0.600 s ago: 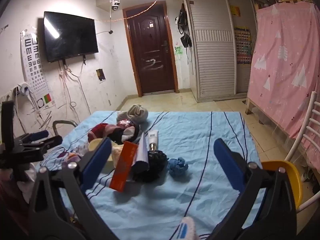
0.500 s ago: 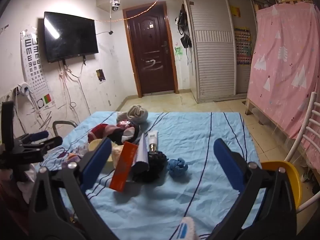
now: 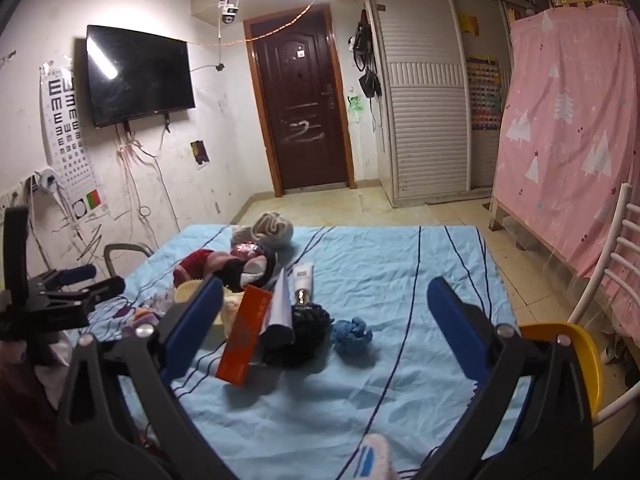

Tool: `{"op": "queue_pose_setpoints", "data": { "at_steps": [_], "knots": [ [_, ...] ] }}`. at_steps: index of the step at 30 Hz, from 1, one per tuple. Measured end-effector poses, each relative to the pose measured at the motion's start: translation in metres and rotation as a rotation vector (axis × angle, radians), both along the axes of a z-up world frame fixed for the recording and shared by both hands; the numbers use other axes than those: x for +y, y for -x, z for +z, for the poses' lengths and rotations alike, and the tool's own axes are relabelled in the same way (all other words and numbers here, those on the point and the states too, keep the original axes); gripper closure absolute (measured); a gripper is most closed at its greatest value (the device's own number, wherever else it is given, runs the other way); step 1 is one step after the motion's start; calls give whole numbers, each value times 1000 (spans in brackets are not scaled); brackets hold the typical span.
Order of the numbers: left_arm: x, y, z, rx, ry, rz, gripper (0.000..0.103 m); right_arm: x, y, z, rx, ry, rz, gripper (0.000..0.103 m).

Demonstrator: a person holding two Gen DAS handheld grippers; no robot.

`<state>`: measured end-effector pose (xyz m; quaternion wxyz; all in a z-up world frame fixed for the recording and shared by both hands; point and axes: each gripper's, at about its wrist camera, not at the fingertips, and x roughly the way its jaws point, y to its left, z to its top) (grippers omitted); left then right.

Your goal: Collect trash

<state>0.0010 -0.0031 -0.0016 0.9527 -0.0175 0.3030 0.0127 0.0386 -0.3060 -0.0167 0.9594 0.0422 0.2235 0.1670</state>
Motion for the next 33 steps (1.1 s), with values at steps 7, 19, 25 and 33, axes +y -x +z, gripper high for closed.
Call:
{"op": "queue_pose_setpoints", "data": {
  "at_steps": [7, 19, 25, 33],
  "knots": [
    [-1, -1, -1, 2, -7, 2, 10, 0, 0, 0, -2, 1, -4, 5],
    [-4, -3, -3, 2, -14, 0, 10, -1, 0, 2, -3, 1, -4, 5],
    [-3, -4, -2, 2, -15, 3, 10, -2, 0, 2, -6, 1, -5, 5],
    [-3, -5, -2, 5, -19, 4, 10, -1, -1, 1, -6, 0, -7, 5]
  ]
}}
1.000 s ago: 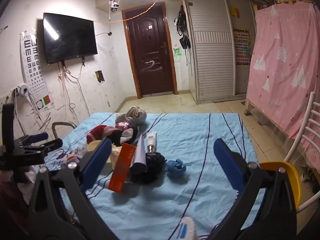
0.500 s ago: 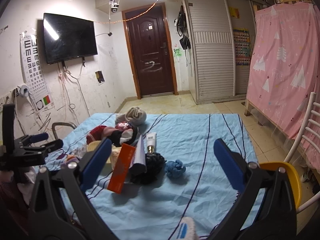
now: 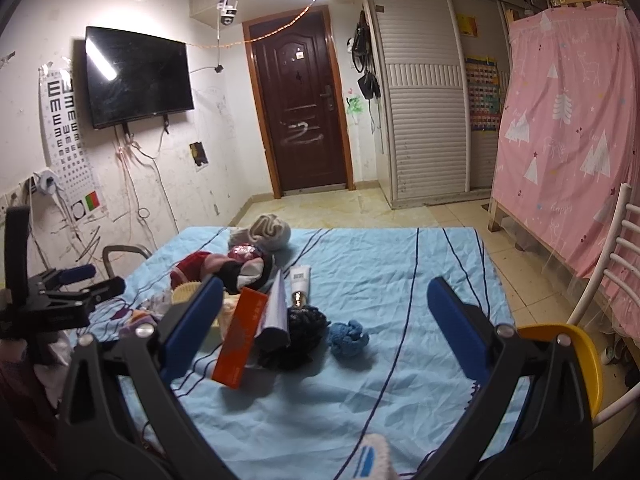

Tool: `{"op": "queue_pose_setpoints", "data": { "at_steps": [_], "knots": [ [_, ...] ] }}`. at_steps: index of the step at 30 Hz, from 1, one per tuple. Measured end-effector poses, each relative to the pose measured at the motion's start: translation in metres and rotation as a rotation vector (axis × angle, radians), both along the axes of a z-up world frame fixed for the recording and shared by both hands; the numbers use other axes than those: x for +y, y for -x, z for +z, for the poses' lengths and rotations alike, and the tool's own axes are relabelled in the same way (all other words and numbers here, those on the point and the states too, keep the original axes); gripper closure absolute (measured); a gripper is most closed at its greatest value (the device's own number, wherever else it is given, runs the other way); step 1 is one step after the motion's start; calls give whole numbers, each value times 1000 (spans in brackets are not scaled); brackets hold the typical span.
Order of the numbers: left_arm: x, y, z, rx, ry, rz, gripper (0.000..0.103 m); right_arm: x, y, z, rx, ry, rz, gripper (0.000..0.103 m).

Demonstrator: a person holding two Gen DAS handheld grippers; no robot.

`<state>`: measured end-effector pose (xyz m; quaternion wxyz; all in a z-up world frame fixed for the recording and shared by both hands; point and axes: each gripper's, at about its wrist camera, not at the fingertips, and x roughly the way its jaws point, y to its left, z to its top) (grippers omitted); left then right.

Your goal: Collect trash

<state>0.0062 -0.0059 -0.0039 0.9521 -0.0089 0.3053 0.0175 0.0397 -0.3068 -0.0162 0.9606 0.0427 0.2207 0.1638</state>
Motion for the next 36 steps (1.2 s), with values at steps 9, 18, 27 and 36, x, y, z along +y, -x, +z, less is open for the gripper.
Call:
{"op": "queue_pose_setpoints", "data": {
  "at_steps": [9, 18, 27, 36],
  "knots": [
    [-1, -2, 0, 2, -4, 1, 10, 0, -1, -1, 0, 1, 2, 5],
    [-2, -3, -2, 4, -3, 1, 10, 1, 0, -2, -1, -1, 1, 5],
    [-2, -4, -3, 6, -6, 1, 10, 1, 0, -3, -4, -4, 0, 5],
    [-3, -6, -5, 17, -8, 0, 10, 2, 0, -3, 2, -3, 4, 5]
  ]
}}
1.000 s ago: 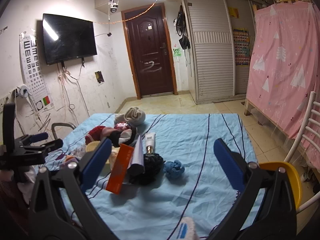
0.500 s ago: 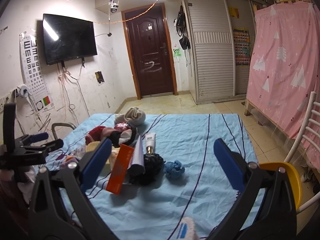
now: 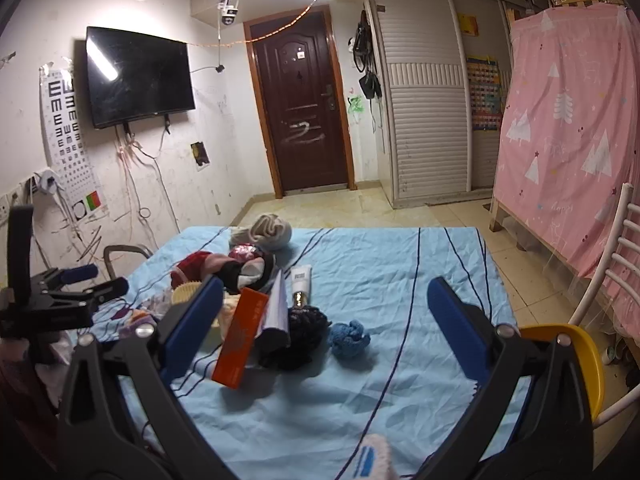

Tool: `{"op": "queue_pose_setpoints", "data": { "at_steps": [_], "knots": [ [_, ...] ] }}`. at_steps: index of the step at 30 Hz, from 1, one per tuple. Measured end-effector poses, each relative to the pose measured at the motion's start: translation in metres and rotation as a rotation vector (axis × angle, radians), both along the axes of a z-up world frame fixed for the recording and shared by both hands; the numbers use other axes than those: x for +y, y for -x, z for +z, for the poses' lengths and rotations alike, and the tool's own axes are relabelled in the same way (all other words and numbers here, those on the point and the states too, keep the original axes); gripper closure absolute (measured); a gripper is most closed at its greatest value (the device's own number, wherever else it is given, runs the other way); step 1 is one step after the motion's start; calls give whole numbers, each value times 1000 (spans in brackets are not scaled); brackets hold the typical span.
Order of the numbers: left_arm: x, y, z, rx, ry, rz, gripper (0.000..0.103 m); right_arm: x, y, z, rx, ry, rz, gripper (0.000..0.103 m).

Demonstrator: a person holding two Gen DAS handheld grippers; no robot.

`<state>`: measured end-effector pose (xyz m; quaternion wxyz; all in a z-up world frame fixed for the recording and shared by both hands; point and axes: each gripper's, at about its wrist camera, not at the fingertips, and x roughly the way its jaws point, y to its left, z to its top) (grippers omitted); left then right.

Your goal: Collect trash

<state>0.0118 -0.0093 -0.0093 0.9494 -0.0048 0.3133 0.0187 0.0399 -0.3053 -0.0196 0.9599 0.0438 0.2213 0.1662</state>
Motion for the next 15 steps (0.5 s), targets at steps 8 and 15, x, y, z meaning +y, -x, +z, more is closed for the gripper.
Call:
{"op": "queue_pose_setpoints", "data": {
  "at_steps": [8, 15],
  "knots": [
    [-1, -3, -2, 14, -5, -4, 10, 1, -2, -1, 13, 2, 4, 5],
    [-2, -9, -15, 78, 48, -76, 10, 15, -5, -12, 63, 18, 52, 5]
  ]
}}
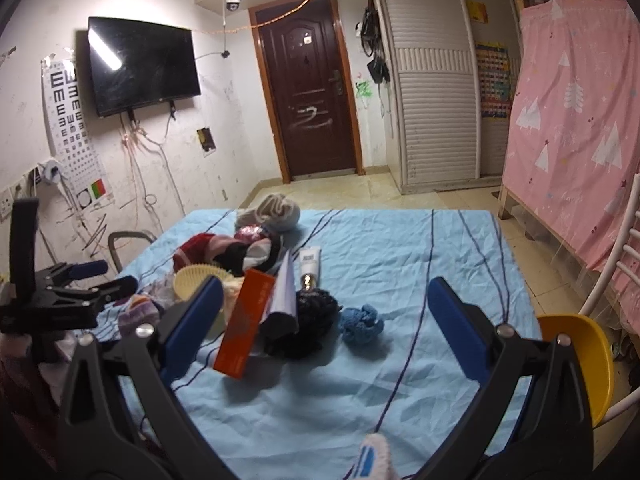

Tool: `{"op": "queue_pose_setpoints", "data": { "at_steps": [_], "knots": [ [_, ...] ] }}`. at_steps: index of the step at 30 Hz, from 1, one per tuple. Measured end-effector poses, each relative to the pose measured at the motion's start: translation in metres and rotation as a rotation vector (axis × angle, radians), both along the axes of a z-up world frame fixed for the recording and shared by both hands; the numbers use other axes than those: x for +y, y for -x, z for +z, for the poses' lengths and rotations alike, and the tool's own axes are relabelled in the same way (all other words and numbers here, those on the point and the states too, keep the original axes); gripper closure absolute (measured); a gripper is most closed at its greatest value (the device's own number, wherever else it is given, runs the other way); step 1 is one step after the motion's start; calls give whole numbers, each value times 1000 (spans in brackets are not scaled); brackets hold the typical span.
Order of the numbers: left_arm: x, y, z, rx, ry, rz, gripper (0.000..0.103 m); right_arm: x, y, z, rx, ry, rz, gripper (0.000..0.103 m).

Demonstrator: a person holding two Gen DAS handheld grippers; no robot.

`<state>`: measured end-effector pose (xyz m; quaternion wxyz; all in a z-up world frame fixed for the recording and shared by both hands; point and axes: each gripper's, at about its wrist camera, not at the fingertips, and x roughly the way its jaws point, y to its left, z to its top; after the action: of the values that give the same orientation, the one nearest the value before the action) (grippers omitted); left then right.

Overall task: Collect trash
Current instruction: 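Grasp the purple knit sock with the left tool while the right tool grasps the white tube, then carry both items to the yellow bin and open both tools over it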

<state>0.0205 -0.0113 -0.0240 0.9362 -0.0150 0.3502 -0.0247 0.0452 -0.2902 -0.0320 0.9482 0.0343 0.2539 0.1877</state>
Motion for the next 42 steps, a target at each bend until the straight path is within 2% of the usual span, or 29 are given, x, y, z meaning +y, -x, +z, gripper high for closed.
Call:
{"op": "queue_pose_setpoints", "data": {
  "at_steps": [6, 8, 10, 11, 13, 14, 16, 18, 22, 23, 24, 26, 27, 28, 30, 37, 42],
  "knots": [
    [0, 2, -20, 64, 55, -86, 11, 17, -6, -12, 43, 28, 54, 5],
    [2, 1, -27, 91, 83, -98, 14, 20, -9, -14, 47, 42, 55, 5],
    [4, -1, -32, 110, 112, -113, 30, 20, -12, -16, 51, 35, 53, 5],
    [4, -2, -33, 119, 122, -118, 34, 19, -14, -17, 55, 34, 51, 5],
    [2, -5, -37, 137, 133, -135, 47, 20, -18, -19, 65, 37, 48, 6],
    [0, -6, -39, 146, 129, -145, 49, 19, -20, -20, 72, 41, 49, 6],
    [-5, -7, -41, 159, 121, -162, 62, 22, -24, -21, 83, 55, 50, 20],
    [-9, -7, -43, 174, 113, -180, 74, 24, -28, -21, 92, 64, 59, 30],
    [-14, -4, -43, 177, 109, -212, 87, 35, -37, -26, 112, 96, 80, 38],
    [-15, -3, -42, 174, 106, -215, 88, 37, -39, -28, 122, 103, 84, 40],
    [-15, -3, -40, 169, 106, -215, 88, 38, -40, -30, 132, 108, 89, 46],
    [-13, -1, -35, 147, 116, -217, 88, 38, -42, -32, 147, 107, 101, 62],
    [-12, 0, -32, 130, 121, -219, 88, 38, -43, -33, 152, 106, 101, 75],
    [-12, 1, -28, 118, 130, -221, 88, 36, -43, -35, 160, 96, 101, 82],
    [-11, 1, -24, 100, 147, -228, 88, 32, -43, -35, 166, 68, 102, 89],
    [-16, 1, -6, 53, 168, -251, 88, 15, -35, -18, 97, 14, 67, 91],
    [-30, 6, 12, -8, 149, -290, 88, -4, -32, -6, 51, -14, 28, 91]
  ]
}}
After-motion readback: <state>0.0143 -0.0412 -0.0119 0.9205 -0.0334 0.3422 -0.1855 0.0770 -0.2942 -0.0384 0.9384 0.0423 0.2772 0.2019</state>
